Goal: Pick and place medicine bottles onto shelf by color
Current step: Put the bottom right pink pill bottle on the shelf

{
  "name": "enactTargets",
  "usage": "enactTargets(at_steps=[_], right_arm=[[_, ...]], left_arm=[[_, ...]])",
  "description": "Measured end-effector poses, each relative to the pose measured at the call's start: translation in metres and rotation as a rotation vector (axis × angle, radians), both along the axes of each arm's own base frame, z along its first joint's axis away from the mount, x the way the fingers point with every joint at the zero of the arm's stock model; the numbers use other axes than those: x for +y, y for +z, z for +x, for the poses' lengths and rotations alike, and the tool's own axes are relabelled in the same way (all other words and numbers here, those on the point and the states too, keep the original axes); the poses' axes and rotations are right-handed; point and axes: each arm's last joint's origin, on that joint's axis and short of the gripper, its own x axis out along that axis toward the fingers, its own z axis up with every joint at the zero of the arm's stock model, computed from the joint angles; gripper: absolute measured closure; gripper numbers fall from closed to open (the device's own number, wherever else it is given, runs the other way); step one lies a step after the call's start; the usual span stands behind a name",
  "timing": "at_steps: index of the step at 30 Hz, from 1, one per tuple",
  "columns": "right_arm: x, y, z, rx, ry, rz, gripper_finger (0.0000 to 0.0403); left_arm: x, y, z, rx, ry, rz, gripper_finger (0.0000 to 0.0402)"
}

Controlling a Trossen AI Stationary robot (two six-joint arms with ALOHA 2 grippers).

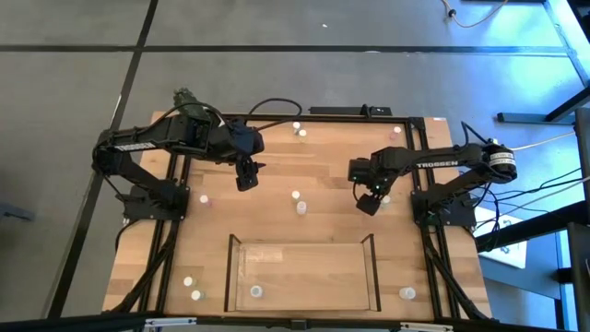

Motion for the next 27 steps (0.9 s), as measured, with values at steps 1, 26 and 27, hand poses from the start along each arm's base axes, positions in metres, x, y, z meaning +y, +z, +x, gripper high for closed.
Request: enactTargets(at_steps=[1, 26, 27], right_arm=[[0.0, -0.002, 0.0, -0.009, 0.0, -0.001, 0.0126], [-0.001, -0.024, -0.003, -0.033, 0.002, -0.066, 0.0163], [-0.001, -0.024, -0.004, -0.033, 0.002, -0.066, 0.017]], left_arm=[[0.0, 0.0, 0.0, 0.0, 0.0, 0.0, 0.0171], [0.0, 0.0, 0.0, 0.0, 0.0, 0.0, 0.0171], [0.0, 0.0, 0.0, 0.0, 0.0, 0.0, 0.0171]])
